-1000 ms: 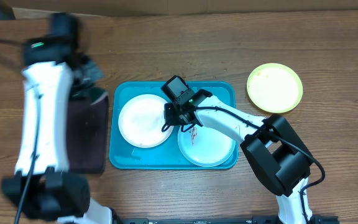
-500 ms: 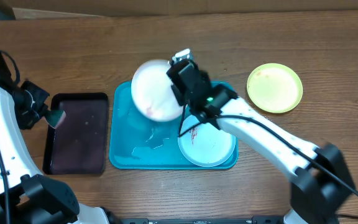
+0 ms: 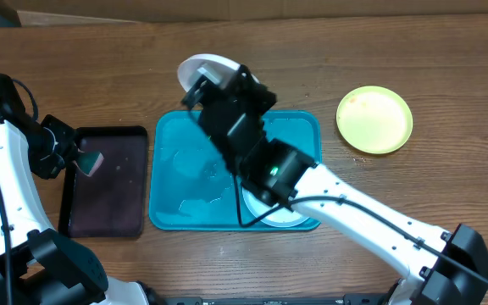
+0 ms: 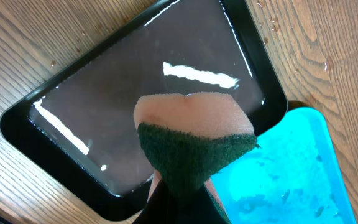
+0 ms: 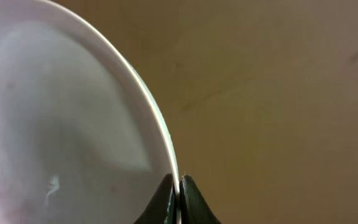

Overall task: Clean dirty plates on tray and stack at the side
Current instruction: 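Lift the white plate off the blue tray with the right gripper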

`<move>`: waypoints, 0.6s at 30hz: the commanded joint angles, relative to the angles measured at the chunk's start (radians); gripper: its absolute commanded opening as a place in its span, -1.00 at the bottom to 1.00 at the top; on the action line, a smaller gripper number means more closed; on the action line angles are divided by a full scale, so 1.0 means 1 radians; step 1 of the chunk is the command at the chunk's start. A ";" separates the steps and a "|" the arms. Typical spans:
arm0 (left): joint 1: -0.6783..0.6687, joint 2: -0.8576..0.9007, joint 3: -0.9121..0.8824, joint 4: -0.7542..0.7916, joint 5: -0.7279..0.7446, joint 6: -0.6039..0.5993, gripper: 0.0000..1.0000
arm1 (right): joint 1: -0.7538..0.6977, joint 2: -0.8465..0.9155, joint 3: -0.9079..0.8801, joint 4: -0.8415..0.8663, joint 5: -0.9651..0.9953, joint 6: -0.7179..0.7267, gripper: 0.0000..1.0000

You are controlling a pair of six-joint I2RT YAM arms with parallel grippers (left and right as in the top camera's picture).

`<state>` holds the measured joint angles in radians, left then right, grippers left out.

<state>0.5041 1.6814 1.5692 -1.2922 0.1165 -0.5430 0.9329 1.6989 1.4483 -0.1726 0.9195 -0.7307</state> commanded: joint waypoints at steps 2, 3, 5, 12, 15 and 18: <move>0.000 0.000 -0.003 0.003 0.011 0.024 -0.91 | 0.047 -0.021 0.025 0.080 0.158 -0.253 -0.93; 0.000 0.000 -0.003 0.003 0.011 0.024 -0.91 | 0.053 -0.021 0.025 0.093 0.171 -0.269 -0.93; 0.000 0.000 -0.003 0.003 0.011 0.024 -0.92 | 0.062 -0.021 0.025 0.097 0.180 -0.272 -0.93; 0.000 0.000 -0.003 0.003 0.011 0.024 -0.91 | 0.065 -0.021 0.025 0.097 0.205 -0.261 -0.93; 0.000 0.000 -0.003 0.003 0.011 0.024 -0.92 | 0.058 -0.021 0.025 0.097 0.206 -0.196 -0.93; 0.000 0.000 -0.003 0.003 0.011 0.024 -0.92 | 0.036 -0.021 0.025 0.089 0.206 -0.058 -0.93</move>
<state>0.5041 1.6814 1.5692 -1.2919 0.1173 -0.5426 0.9909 1.6989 1.4483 -0.0879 1.1027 -0.9302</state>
